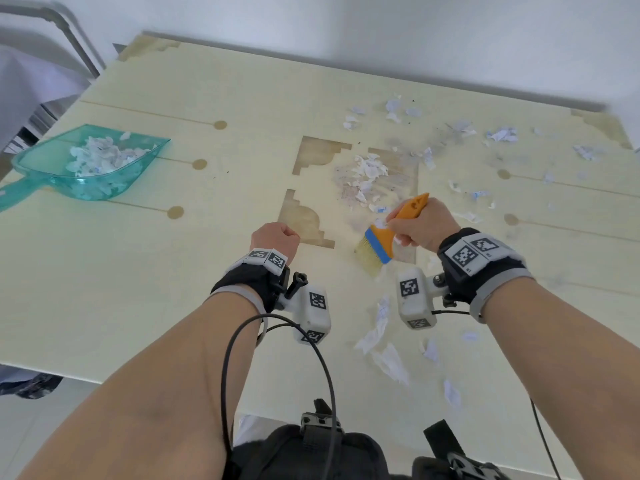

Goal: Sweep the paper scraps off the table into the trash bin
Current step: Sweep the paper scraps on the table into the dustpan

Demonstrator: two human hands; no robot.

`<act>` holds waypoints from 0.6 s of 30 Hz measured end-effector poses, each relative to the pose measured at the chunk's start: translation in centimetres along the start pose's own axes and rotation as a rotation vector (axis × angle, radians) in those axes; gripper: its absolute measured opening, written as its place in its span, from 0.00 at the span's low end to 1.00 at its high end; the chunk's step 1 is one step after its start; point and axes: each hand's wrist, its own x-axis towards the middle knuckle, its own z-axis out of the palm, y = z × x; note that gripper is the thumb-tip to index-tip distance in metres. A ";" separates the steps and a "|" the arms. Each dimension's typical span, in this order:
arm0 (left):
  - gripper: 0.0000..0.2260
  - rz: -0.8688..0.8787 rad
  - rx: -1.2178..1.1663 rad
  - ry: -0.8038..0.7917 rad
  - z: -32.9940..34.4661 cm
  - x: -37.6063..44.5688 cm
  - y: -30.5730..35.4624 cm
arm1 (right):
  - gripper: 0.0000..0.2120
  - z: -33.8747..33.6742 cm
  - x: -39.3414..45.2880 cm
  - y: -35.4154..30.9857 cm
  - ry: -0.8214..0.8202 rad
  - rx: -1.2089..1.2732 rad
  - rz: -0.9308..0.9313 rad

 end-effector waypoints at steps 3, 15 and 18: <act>0.07 -0.004 0.002 -0.002 0.3 -0.4 0.0 | 0.04 -1.0 0.0 -0.2 0.078 0.053 -0.050; 0.08 -0.029 -0.017 0.026 2.0 -2.5 -0.4 | 0.04 -0.5 -1.5 1.7 -0.034 -0.017 0.001; 0.08 -0.034 -0.004 0.029 2.4 -3.2 -0.6 | 0.04 -1.4 -1.5 1.3 0.065 0.005 -0.047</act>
